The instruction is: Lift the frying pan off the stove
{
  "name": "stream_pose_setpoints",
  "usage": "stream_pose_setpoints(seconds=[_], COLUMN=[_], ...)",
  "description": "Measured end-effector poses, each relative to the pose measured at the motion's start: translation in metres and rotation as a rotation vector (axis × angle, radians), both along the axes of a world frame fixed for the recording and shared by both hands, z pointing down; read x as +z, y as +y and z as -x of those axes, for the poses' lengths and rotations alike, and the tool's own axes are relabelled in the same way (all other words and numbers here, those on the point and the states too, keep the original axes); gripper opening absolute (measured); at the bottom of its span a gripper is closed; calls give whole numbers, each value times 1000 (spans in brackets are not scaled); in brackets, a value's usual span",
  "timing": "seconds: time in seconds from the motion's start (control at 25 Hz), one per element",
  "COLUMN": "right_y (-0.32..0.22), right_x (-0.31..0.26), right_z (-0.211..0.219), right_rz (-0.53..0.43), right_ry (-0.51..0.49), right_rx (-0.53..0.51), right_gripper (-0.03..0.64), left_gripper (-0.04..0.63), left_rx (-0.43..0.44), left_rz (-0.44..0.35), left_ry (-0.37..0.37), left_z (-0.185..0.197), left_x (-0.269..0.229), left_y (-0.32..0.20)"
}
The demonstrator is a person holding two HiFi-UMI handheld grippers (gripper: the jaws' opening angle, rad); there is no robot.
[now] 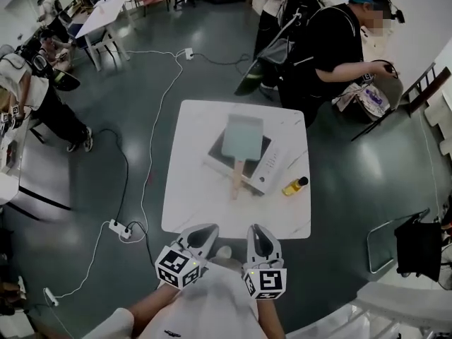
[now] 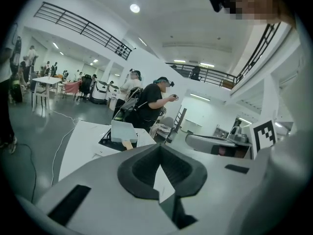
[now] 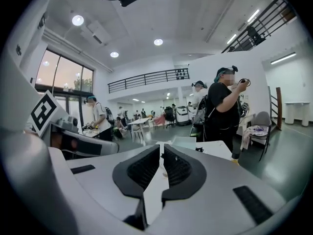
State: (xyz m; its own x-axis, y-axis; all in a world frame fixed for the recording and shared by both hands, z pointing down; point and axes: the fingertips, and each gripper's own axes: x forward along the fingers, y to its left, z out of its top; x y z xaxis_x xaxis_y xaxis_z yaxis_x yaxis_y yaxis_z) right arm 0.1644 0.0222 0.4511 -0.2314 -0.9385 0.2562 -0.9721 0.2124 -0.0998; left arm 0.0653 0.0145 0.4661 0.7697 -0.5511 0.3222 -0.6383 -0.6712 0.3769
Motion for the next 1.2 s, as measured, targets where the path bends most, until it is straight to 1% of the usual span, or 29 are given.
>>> stream_pose_setpoints(seconds=[0.16, 0.28, 0.52, 0.64, 0.76, 0.88, 1.0, 1.12, 1.2], right_y=[-15, -20, -32, -42, -51, -62, -75, -87, -95], right_x=[7, 7, 5, 9, 14, 21, 32, 46, 56], right_z=[-9, -10, -3, -1, -1, -4, -6, -7, -5], right_rz=[11, 14, 26, 30, 39, 58, 88, 120, 146], right_ry=[-40, -61, -85, -87, -95, -99, -132, -156, -176], right_rx=[-4, -4, 20, 19, 17, 13, 5, -10, -40], right_gripper=[2, 2, 2, 2, 2, 2, 2, 14, 68], left_gripper=[2, 2, 2, 2, 2, 2, 3, 5, 5], left_rx=[-14, -13, 36, 40, 35, 41, 52, 58, 43], left_rz=[5, 8, 19, 52, 69, 94, 115, 151, 179], left_ry=[-6, 9, 37, 60, 74, 113, 151, 162, 156], left_z=[-2, -3, -8, -6, -7, -13, -17, -22, -22], left_x=[4, 3, -5, 1, 6, 10, 11, 17, 26], left_y=[-15, -23, -35, -43, -50, -57, -65, -71, -78])
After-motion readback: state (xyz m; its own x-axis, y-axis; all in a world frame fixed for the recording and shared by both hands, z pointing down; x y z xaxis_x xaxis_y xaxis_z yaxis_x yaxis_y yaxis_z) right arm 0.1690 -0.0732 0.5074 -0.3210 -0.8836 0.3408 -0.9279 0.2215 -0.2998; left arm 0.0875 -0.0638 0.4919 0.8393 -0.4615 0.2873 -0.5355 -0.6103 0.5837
